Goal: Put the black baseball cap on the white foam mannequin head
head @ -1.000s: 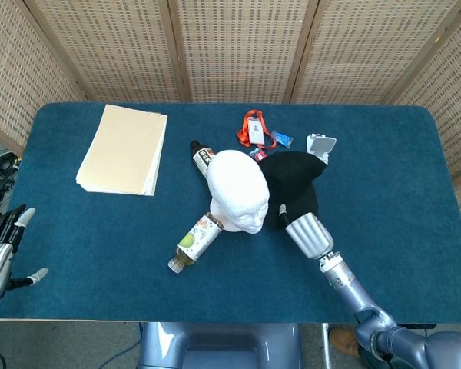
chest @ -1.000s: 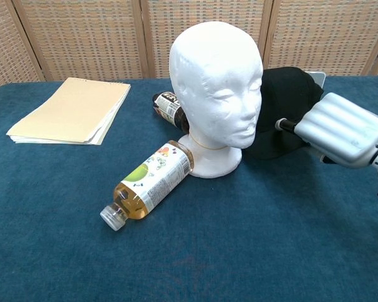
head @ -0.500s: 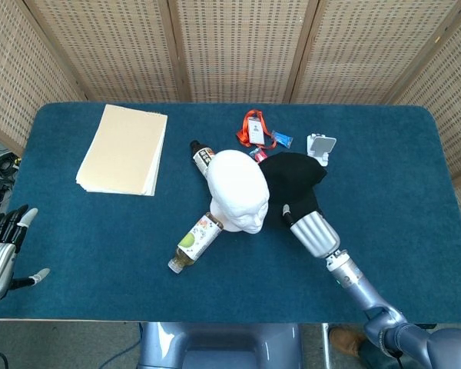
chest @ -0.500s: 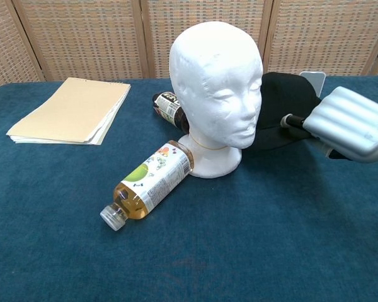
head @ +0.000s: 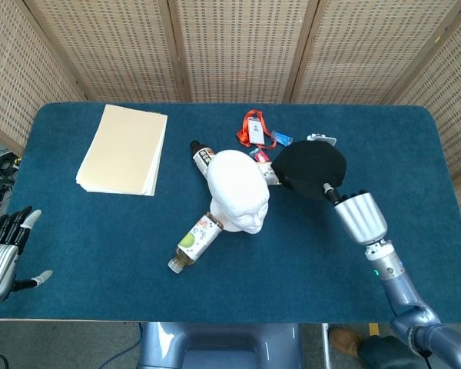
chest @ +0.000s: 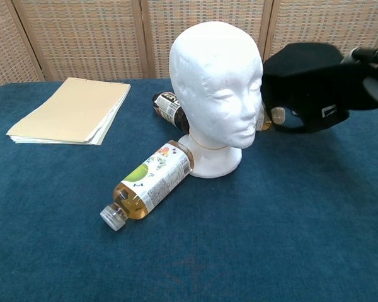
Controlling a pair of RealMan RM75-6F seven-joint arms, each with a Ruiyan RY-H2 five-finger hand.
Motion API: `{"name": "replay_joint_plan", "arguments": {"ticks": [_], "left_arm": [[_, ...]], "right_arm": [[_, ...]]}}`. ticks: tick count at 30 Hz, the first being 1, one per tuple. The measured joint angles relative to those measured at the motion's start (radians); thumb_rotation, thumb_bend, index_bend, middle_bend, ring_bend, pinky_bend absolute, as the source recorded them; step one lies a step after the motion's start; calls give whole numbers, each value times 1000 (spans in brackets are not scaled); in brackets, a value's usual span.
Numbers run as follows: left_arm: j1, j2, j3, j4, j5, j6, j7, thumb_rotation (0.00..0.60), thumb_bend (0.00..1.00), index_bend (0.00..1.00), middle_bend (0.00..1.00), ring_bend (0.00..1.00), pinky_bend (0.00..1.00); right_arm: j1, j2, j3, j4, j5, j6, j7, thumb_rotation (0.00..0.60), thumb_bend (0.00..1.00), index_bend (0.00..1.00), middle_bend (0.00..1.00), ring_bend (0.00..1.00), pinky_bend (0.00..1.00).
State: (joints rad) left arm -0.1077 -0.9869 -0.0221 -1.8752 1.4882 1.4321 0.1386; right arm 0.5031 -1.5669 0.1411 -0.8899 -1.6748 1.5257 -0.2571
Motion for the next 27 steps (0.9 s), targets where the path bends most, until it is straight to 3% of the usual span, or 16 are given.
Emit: {"name": "replay_joint_plan", "arguments": {"ticks": [18,27], "left_arm": [[0,-1,6,-11,10,4,9,600,0,0,0,0,0],[-4,1,6,-9,10,-3,4,600,0,0,0,0,0]], "right_arm": [[-20,168,163,-194,162,45,28,600,892,747,992,1000,1000],[3,227,180,-304,96,100,-28,600,892,747,992,1000,1000]]}}
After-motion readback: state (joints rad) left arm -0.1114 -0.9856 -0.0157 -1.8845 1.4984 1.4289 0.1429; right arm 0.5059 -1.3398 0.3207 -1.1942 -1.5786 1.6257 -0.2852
